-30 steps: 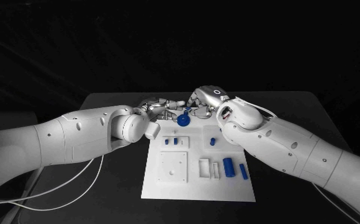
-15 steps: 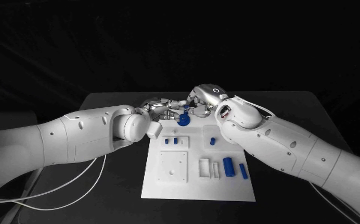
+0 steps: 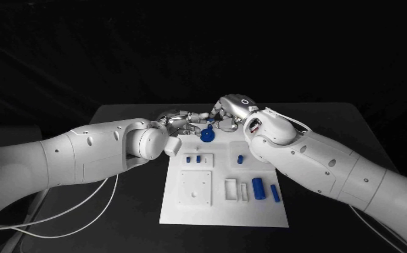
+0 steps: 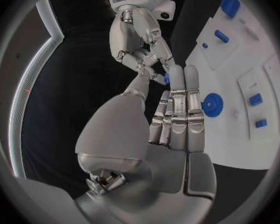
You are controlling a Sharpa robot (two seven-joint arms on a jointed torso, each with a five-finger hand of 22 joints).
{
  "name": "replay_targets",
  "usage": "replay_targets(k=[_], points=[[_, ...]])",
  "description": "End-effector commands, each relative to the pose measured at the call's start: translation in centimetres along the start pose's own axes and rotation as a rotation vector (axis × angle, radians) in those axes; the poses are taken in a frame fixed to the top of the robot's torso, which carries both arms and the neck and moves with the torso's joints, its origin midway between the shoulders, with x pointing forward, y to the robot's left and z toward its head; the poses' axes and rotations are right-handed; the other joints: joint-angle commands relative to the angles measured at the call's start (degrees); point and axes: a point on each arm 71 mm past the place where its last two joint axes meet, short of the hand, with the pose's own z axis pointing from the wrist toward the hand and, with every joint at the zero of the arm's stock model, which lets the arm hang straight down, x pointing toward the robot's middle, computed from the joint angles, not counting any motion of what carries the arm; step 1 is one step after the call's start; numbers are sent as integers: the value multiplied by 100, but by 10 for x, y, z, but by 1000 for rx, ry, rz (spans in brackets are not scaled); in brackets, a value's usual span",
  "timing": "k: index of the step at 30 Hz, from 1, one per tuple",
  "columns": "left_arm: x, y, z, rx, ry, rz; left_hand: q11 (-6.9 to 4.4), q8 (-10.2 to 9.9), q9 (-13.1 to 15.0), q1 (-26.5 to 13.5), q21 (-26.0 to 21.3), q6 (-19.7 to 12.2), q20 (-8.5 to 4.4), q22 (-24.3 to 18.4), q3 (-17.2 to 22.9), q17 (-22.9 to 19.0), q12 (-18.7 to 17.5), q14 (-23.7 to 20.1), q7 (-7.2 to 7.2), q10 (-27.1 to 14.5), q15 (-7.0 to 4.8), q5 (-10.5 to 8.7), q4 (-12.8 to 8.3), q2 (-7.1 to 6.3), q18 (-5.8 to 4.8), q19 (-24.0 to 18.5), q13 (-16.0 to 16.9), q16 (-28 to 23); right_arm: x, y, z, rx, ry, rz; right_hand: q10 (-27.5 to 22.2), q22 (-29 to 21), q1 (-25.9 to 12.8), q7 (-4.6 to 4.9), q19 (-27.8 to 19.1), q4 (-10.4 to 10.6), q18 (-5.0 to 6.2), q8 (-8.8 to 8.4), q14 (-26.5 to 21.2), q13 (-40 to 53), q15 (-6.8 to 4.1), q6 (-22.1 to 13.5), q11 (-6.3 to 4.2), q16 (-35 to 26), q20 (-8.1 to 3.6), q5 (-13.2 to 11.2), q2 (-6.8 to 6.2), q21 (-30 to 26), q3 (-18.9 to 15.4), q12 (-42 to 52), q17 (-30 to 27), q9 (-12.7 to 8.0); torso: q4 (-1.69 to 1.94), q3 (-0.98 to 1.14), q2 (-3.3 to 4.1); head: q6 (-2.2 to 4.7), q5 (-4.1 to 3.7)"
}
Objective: Assemble the parts on the task board
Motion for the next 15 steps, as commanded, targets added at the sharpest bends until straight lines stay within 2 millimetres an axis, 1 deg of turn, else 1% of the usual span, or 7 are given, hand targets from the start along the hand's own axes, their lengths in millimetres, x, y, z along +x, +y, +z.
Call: replay_targets(k=[1,3,8,10,11,13,15], points=[[2,-1,1,7,1,3,-4,16,8,-7,39,21,-1,-14,-2,-2,-11,-24,20,19,33,0,-47,68,35,-42,-3,-35,0,1,0,-1,-1,-1,2,623,31,6,-2,37,-49,-19,-7,-1,-28,-15,-31,-18,-33,-21,-40,20,14,-26,6,-2,-2,1,-1,-4,0],[3,-1,1,7,4,3,-4,16,8,-7,39,21,-1,-14,-2,-2,-11,-24,20,19,33,0,-47,68,35,-42,-3,-35,0,2,0,-2,-1,-1,2,623,31,6,-2,37,-49,-19,-7,-1,-28,-15,-31,-18,-33,-21,-40,20,14,-26,6,-2,-4,-2,-1,-5,1],[3,-1,2,4,5,5,-5,15,9,10,68,56,-3,-39,-14,-3,-11,-29,13,17,31,7,-104,146,35,-56,-3,-35,-1,2,0,-3,-3,1,2,623,31,6,-2,37,-49,-19,-7,-1,-28,-15,-31,-18,-33,-21,-40,20,14,-26,6,-2,-1,0,1,-7,1],[4,0,2,1,5,4,-7,15,9,34,99,66,-8,-50,-37,0,-12,-31,10,21,26,14,-184,215,34,-67,-3,-31,-1,3,0,-5,-5,2,2,623,31,6,-2,37,-49,-19,-7,-1,-28,-15,-31,-18,-33,-21,-40,20,14,-26,6,-2,1,3,-1,-11,0],[4,0,2,-1,6,4,-7,15,9,34,99,66,-8,-50,-37,0,-12,-31,10,21,26,14,-184,215,34,-67,-3,-31,-1,3,0,-5,-6,3,2,623,31,6,-2,37,-49,-19,-7,-1,-28,-15,-31,-18,-33,-21,-40,20,14,-26,6,-2,2,4,-1,-13,-1],[4,0,2,-4,7,4,-4,15,9,47,131,69,-10,-60,-63,3,-12,-38,11,15,26,31,-263,285,34,-83,-4,-29,-1,4,0,-7,-7,4,2,623,31,6,-2,37,-49,-19,-7,-1,-28,-15,-31,-18,-33,-21,-40,20,14,-26,6,-2,2,3,0,-15,-1],[5,0,2,-5,7,4,-6,13,8,61,148,74,-12,-60,-72,4,-13,-38,7,15,22,44,-305,317,35,-90,-4,-27,-2,5,1,-8,-8,5,2,623,31,6,-2,37,-49,-19,-7,-1,-28,-15,-31,-18,-33,-21,-40,20,14,-26,6,-2,-1,2,0,-12,2]])
